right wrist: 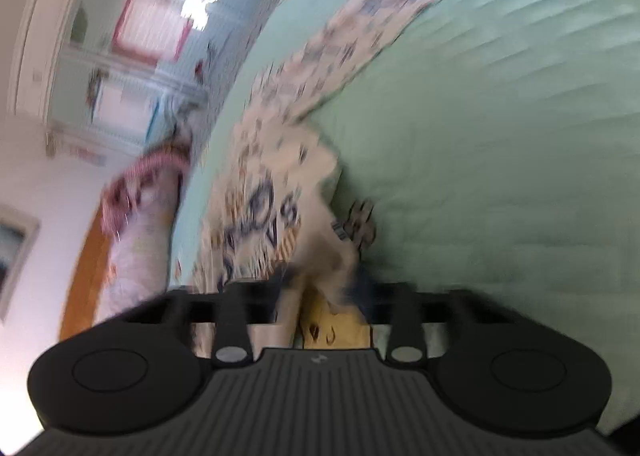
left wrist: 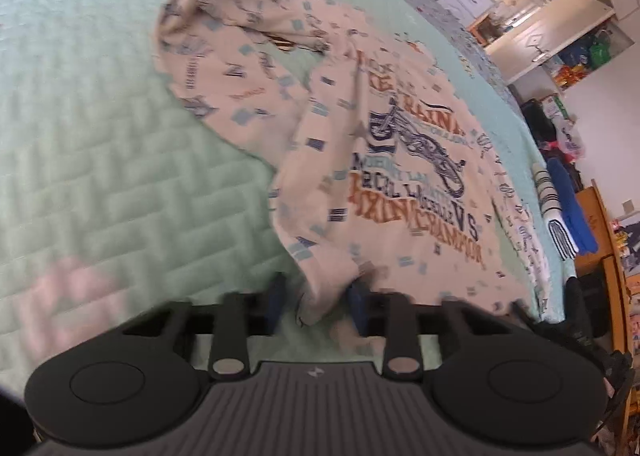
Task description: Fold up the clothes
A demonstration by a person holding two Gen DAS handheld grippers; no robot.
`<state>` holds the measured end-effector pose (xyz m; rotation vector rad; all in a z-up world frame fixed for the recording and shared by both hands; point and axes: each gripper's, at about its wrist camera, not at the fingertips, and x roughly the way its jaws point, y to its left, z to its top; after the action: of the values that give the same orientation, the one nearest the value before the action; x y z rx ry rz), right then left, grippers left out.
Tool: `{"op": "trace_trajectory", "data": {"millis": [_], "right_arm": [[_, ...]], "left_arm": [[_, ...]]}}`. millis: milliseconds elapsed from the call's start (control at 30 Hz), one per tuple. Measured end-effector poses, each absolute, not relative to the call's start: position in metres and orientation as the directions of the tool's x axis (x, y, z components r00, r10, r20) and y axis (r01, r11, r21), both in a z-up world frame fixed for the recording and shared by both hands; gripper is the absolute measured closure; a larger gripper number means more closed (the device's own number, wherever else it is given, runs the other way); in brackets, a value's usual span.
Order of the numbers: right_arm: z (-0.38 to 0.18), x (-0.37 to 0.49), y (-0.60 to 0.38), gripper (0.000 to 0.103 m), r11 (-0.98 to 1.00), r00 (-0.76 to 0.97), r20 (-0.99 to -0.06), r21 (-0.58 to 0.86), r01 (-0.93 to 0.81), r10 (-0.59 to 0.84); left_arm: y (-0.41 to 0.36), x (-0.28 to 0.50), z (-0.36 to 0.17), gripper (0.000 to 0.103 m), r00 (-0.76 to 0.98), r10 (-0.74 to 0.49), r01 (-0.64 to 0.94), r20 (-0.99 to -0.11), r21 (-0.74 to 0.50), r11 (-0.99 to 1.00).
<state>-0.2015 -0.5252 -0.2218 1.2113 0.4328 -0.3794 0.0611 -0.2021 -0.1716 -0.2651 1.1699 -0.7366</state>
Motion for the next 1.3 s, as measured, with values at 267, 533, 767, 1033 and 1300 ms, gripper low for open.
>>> {"op": "trace_trajectory", "data": {"millis": [267,533,767,1033,1300], "right_arm": [[-0.145,-0.247,-0.519,0.098,0.506,0.888,-0.439,0.740,0.443,-0.135],[-0.151,-0.264,-0.526,0.085,0.491,0.847,-0.517,0.711,0.503,-0.121],[-0.185,-0.252,-0.517,0.040,0.461,0.799,-0.572,0.667,0.585,-0.187],[-0.214,-0.261,-0.529,0.035,0.301,0.826,-0.547,0.772,0.560,-0.135],[-0.211,-0.236,-0.528,0.098,0.322,0.832,-0.545,0.772,0.548,-0.109]], "left_arm": [[-0.167,0.032,-0.104,0.099,0.252,-0.731,0.459,-0.634,-0.587,0.667],[-0.140,0.028,-0.135,0.098,0.250,-0.643,0.399,-0.724,-0.528,0.749],[-0.140,0.035,-0.122,0.068,0.395,-0.542,0.495,-0.742,-0.326,0.806],[-0.155,0.058,-0.157,0.045,0.324,-0.524,0.487,-0.788,-0.336,0.806],[-0.181,0.035,-0.143,0.100,0.267,-0.628,0.549,-0.731,-0.421,0.723]]}}
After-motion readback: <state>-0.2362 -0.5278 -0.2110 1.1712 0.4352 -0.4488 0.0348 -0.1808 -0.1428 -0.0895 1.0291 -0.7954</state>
